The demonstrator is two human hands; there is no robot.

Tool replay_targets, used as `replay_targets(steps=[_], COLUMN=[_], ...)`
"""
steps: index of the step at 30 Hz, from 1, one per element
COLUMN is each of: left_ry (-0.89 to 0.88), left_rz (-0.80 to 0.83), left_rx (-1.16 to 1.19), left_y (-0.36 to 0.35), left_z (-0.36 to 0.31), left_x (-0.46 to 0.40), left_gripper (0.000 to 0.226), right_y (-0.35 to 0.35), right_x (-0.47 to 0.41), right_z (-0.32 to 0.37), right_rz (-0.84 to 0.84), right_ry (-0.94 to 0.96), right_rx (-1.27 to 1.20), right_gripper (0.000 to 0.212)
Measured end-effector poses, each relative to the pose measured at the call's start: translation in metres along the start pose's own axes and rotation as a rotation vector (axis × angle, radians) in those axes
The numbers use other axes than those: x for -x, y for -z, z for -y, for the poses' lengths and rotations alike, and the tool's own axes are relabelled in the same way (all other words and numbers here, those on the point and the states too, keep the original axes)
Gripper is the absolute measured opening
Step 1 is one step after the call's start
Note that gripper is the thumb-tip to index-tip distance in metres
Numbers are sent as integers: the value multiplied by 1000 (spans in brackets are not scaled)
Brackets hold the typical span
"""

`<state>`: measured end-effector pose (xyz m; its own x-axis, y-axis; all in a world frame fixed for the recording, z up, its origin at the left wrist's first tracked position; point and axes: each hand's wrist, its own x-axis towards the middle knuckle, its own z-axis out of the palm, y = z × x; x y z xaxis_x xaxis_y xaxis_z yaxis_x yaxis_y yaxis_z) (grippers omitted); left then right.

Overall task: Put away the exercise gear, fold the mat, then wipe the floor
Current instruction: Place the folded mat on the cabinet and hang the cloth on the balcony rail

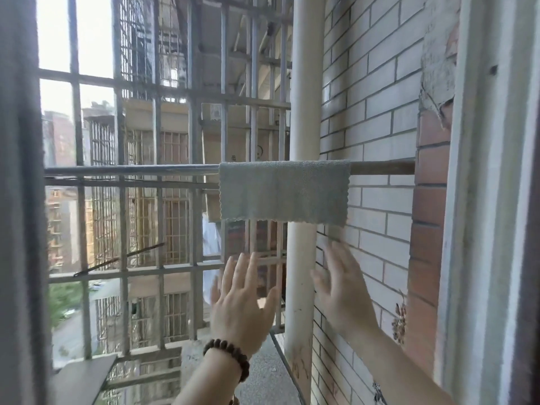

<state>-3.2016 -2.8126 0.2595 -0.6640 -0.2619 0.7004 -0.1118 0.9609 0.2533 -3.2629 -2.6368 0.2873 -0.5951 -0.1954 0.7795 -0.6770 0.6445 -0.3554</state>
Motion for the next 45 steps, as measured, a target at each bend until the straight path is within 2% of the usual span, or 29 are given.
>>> replay_targets(steps=[5, 9, 12, 15, 17, 22, 25, 27, 30, 35, 39, 45], left_ry=[48, 77, 84, 140, 187, 291, 369, 416, 543, 741, 896, 1221], left_rz=[43, 104, 145, 236, 272, 252, 265, 275, 280, 319, 287, 203], left_rx=[23, 0, -49, -92, -118, -172, -211, -235, -229, -348, -464, -580], left_y=[-6, -12, -10, -1, 10, 40, 45, 47, 59, 99, 138, 200], left_z=[16, 34, 43, 44, 40, 11, -10, -23, -49, -88, -101, -120], left_x=[68, 115, 148, 182, 205, 262, 305, 336, 388, 470, 535, 637], left_gripper=[76, 69, 68, 70, 76, 79, 74, 74, 73, 72, 71, 77], right_y=[-31, -42, -41, -40, -39, -24, -8, 5, 25, 62, 77, 103], right_x=[72, 119, 149, 181, 202, 254, 288, 311, 349, 406, 455, 534], right_z=[14, 30, 38, 42, 40, 33, 22, 14, 7, 24, 51, 114], right_rz=[203, 293, 355, 373, 402, 475, 521, 545, 636, 804, 910, 1034], right_ry=[-89, -157, -170, -151, -137, -94, -41, 7, 61, 159, 257, 427], right_rx=[13, 21, 29, 15, 12, -58, -90, -115, -149, -277, -375, -539], right_gripper=[73, 56, 55, 75, 81, 53, 52, 61, 61, 63, 49, 49])
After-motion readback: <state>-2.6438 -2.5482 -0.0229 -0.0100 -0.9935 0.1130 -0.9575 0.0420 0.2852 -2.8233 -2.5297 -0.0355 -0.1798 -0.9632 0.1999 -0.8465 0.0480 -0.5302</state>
